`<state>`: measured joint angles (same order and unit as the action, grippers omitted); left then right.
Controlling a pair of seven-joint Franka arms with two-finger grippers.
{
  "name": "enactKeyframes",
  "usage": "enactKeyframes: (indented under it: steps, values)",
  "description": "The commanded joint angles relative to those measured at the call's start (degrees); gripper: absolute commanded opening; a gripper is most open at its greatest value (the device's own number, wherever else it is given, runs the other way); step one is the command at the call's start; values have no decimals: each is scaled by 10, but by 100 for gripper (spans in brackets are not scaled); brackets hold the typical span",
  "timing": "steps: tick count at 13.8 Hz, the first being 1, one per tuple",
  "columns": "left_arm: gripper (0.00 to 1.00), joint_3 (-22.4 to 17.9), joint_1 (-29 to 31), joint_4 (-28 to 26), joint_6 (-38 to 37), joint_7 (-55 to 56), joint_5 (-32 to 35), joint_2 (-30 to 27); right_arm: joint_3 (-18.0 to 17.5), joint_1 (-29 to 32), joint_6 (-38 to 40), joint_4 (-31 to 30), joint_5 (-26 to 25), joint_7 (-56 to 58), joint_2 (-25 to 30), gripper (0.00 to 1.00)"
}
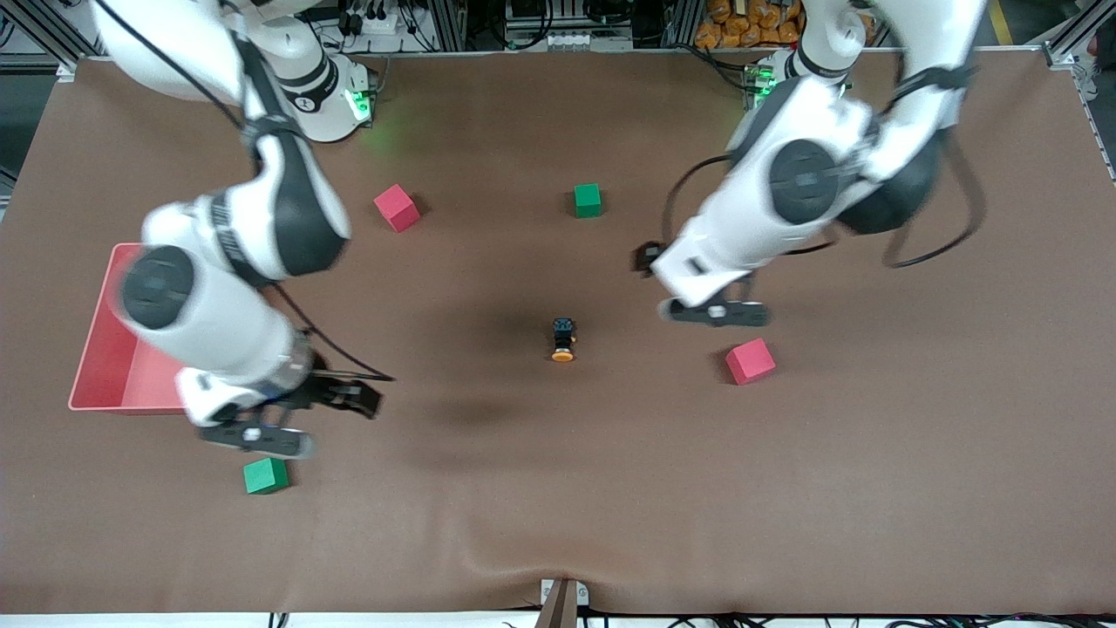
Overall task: Place and upright button with both arms
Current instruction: 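Set the button down while the left gripper reaches toward it, then grasp the button with the left gripper while the right gripper withdraws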
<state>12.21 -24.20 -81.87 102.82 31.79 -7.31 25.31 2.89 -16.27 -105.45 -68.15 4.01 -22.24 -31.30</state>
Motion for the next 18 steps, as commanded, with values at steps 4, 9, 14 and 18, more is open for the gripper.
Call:
enactKeyframes:
  steps: [4, 9, 14, 18]
  values:
    - [100, -10, -63, 95, 114, 36, -4, 163, -79, 158, 125, -19, -5, 57, 82, 100]
    - [100, -9, -71, 94, 179, 35, -6, 226, -58, 161, 184, -88, -16, 55, 218, 100]
    - [100, -3, -74, 94, 181, 29, -9, 255, -30, 140, 91, -339, -17, 60, 425, 100]
    - [96, -3, -85, 96, 222, 28, -9, 276, -31, 142, 89, -326, -23, 103, 418, 100]
